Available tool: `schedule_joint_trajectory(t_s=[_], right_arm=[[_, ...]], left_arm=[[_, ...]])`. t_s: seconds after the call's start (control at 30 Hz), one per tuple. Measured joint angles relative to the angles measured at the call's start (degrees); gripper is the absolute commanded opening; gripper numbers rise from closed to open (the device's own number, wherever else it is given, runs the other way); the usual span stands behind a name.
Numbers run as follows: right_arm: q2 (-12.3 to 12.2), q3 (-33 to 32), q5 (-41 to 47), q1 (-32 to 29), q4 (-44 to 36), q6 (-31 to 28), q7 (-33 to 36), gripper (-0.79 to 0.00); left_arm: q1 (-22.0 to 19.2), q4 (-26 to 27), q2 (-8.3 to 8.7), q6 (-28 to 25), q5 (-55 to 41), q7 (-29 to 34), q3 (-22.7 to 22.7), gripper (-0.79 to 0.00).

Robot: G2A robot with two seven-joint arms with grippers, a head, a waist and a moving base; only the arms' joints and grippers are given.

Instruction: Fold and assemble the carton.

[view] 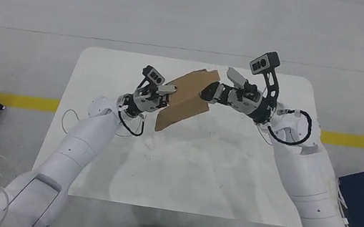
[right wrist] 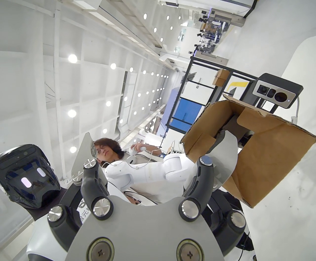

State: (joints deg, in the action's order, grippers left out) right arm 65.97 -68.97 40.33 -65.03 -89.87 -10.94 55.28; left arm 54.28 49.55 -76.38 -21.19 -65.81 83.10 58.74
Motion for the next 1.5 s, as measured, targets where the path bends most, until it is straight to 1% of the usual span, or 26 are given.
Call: schedule_joint_trajectory(t_s=[0.17,0.33,0.47,0.6,0.67,0.77,0.87,1.0,1.17,1.33,1.5], right_arm=[[0.4,1.8,-0.3,1.2,1.3,0.4,0.3,0.000],[0.5,1.3,0.4,1.4,1.7,-0.3,-0.1,0.000],[0.2,-1.3,0.1,0.5,1.9,-1.5,-1.6,0.000],[-0.3,-5.3,-1.3,-1.3,1.4,-3.9,-5.3,0.000],[-0.3,-6.0,-2.2,-1.9,1.1,-5.0,-7.2,0.000],[0.1,-4.8,-3.4,-2.0,1.2,-6.7,-9.7,0.000],[0.7,-2.0,-4.2,-0.8,2.0,-7.9,-10.6,0.000],[1.5,1.5,-4.1,1.1,3.2,-7.6,-9.4,0.000],[1.7,2.9,-3.4,1.8,3.6,-5.6,-6.2,0.000],[1.7,2.7,-2.7,1.2,2.9,-4.4,-5.1,0.000],[1.2,-0.9,-4.0,0.3,3.3,-4.7,-8.5,0.000]], left_arm=[[0.8,0.7,-0.18,0.3,0.8,0.3,1.1,-0.785],[1.5,1.2,-0.42,0.7,1.3,0.7,2.1,-0.785],[1.9,1.3,-0.66,1.1,1.4,1.1,2.7,-0.785],[2.2,1.3,-0.93,1.3,1.9,1.3,3.2,-0.785],[2.3,1.3,-1.06,1.4,2.1,1.4,3.3,-0.785],[2.4,1.4,-1.31,1.5,2.7,1.5,3.3,-0.785],[2.5,1.4,-1.53,1.6,3.3,1.6,3.4,-0.785],[2.6,1.2,-1.75,1.6,3.8,1.6,3.7,-0.785],[2.9,1.1,-1.89,1.7,4.1,1.7,4.4,-0.785],[3.5,1.6,-2.01,1.8,4.4,1.8,5.1,-0.785],[3.9,2.1,-2.11,1.8,5.2,1.8,5.7,-0.785]])
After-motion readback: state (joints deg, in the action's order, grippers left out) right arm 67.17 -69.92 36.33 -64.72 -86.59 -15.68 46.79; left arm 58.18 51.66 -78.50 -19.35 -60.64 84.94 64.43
